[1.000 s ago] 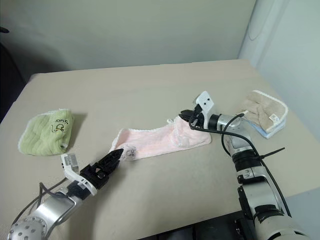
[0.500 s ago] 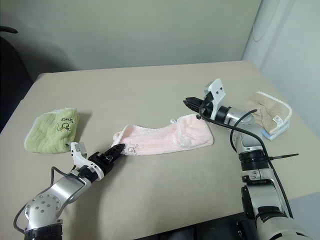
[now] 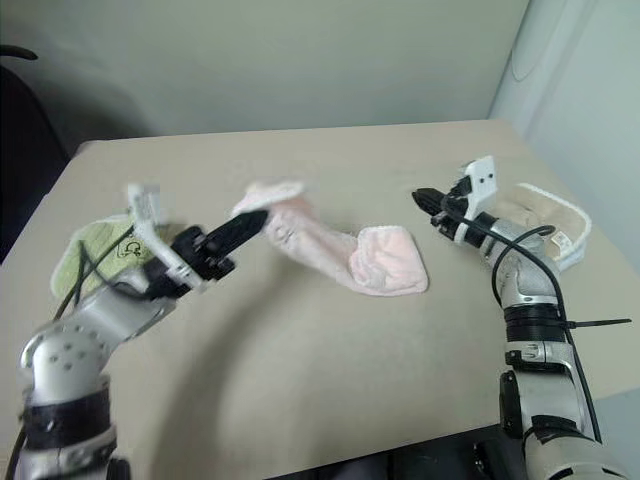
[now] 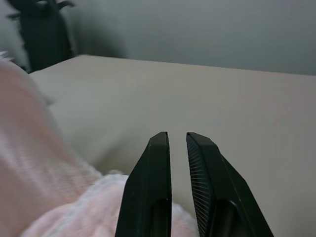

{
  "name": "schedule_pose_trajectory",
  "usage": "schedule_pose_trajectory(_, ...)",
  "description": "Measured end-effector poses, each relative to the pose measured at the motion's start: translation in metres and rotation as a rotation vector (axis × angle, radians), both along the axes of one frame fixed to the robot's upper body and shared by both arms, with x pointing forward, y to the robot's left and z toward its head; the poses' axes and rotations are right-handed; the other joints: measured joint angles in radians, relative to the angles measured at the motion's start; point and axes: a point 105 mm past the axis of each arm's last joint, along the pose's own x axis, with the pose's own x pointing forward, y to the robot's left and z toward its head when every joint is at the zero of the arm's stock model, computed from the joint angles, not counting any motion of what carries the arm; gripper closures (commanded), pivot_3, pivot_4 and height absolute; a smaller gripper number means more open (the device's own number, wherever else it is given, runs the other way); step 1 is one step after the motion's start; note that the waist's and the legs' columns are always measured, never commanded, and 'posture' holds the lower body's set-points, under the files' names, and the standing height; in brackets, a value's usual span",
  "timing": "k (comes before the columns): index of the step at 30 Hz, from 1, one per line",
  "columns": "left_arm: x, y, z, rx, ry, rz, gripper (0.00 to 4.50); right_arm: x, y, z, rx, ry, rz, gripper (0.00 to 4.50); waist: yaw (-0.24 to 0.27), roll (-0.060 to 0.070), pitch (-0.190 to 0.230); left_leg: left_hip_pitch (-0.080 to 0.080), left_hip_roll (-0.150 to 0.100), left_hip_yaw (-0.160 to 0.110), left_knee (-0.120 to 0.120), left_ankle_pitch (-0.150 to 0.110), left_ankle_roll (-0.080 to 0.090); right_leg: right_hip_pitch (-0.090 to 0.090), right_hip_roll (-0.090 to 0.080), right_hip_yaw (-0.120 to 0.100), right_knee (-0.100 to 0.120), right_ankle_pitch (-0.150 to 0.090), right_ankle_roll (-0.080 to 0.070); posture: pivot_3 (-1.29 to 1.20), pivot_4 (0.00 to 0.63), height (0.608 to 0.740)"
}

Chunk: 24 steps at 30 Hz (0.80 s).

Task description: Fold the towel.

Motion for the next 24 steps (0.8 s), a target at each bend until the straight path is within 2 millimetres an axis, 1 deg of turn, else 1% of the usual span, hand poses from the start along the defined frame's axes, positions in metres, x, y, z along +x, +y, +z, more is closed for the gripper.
schedule_pose_trajectory(2,0.01,-0.03,-0.008,0.114,0.022,-0.075,4.47,0.005,-0.012,0.003,0.024,-0.006,-0.06,3.85,-0.002,0.0,0.0,0.0,-0.001,0.0,0.002,-0.001,0.002,0.0,-0.001,0.001,-0.001,0.0,0.001,0.0,0.15,0.74)
schedule_pose_trajectory(5,0.03,-0.068,-0.034,0.246,0.107,-0.147,4.47,0.008,-0.023,0.007,0.048,-0.02,-0.117,3.85,-0.004,0.0,0.0,-0.003,0.0,0.0,0.004,-0.002,0.004,-0.001,-0.002,0.002,-0.002,0.001,0.003,0.0,0.15,0.74)
schedule_pose_trajectory(7,0.035,-0.091,-0.049,0.317,0.135,-0.203,4.47,0.007,-0.024,0.008,0.052,-0.027,-0.13,3.85,-0.005,0.0,0.0,-0.006,0.0,0.0,0.01,-0.002,0.004,-0.005,-0.002,0.003,-0.002,0.001,0.004,0.0,0.15,0.74)
schedule_pose_trajectory(9,0.04,-0.11,-0.058,0.364,0.152,-0.249,4.47,0.005,-0.027,0.004,0.058,-0.027,-0.149,3.85,-0.008,0.0,0.0,-0.008,0.0,0.0,0.011,-0.002,0.004,-0.008,-0.003,0.004,-0.002,0.001,0.005,0.0,0.15,0.74)
schedule_pose_trajectory(11,0.045,-0.121,-0.066,0.376,0.167,-0.274,4.47,0.001,-0.031,-0.001,0.063,-0.02,-0.167,3.85,-0.011,0.0,0.0,-0.009,0.0,0.001,0.011,-0.002,0.004,-0.008,-0.003,0.004,-0.002,0.001,0.006,0.0,0.15,0.74)
schedule_pose_trajectory(15,0.045,-0.132,-0.08,0.392,0.189,-0.334,4.47,-0.007,-0.035,-0.007,0.061,-0.015,-0.186,3.85,-0.015,0.0,0.0,-0.009,0.0,0.001,0.011,-0.002,0.004,-0.009,-0.002,0.006,-0.001,0.001,0.007,0.0,0.15,0.74)
schedule_pose_trajectory(18,0.042,-0.139,-0.081,0.381,0.189,-0.364,4.47,-0.009,-0.036,-0.009,0.059,-0.011,-0.194,3.85,-0.013,0.0,0.0,-0.009,0.0,0.001,0.011,-0.003,0.005,-0.008,-0.003,0.007,-0.001,0.002,0.009,0.0,0.15,0.74)
schedule_pose_trajectory(19,0.043,-0.141,-0.078,0.343,0.198,-0.367,4.47,-0.009,-0.036,-0.009,0.058,-0.011,-0.197,3.85,-0.013,0.0,0.0,-0.009,0.0,0.001,0.011,-0.003,0.005,-0.008,-0.003,0.008,-0.001,0.002,0.01,0.0,0.15,0.74)
schedule_pose_trajectory(21,0.047,-0.141,-0.065,0.223,0.231,-0.351,4.47,-0.01,-0.035,-0.008,0.056,-0.017,-0.197,3.85,-0.012,0.0,0.0,-0.011,0.0,0.001,0.011,-0.003,0.006,-0.008,-0.004,0.009,-0.001,0.002,0.012,0.0,0.15,0.74)
schedule_pose_trajectory(22,0.051,-0.136,-0.055,0.162,0.236,-0.332,4.47,-0.01,-0.035,-0.007,0.054,-0.021,-0.195,3.85,-0.013,0.0,0.0,-0.012,0.0,0.002,0.011,-0.003,0.006,-0.008,-0.004,0.01,-0.001,0.003,0.014,0.0,0.15,0.74)
schedule_pose_trajectory(24,0.059,-0.116,-0.029,0.031,0.232,-0.276,4.47,-0.011,-0.033,-0.006,0.051,-0.026,-0.191,3.85,-0.016,0.0,0.0,-0.012,0.0,0.003,0.012,-0.003,0.006,-0.009,-0.004,0.013,-0.001,0.004,0.015,0.0,0.15,0.74)
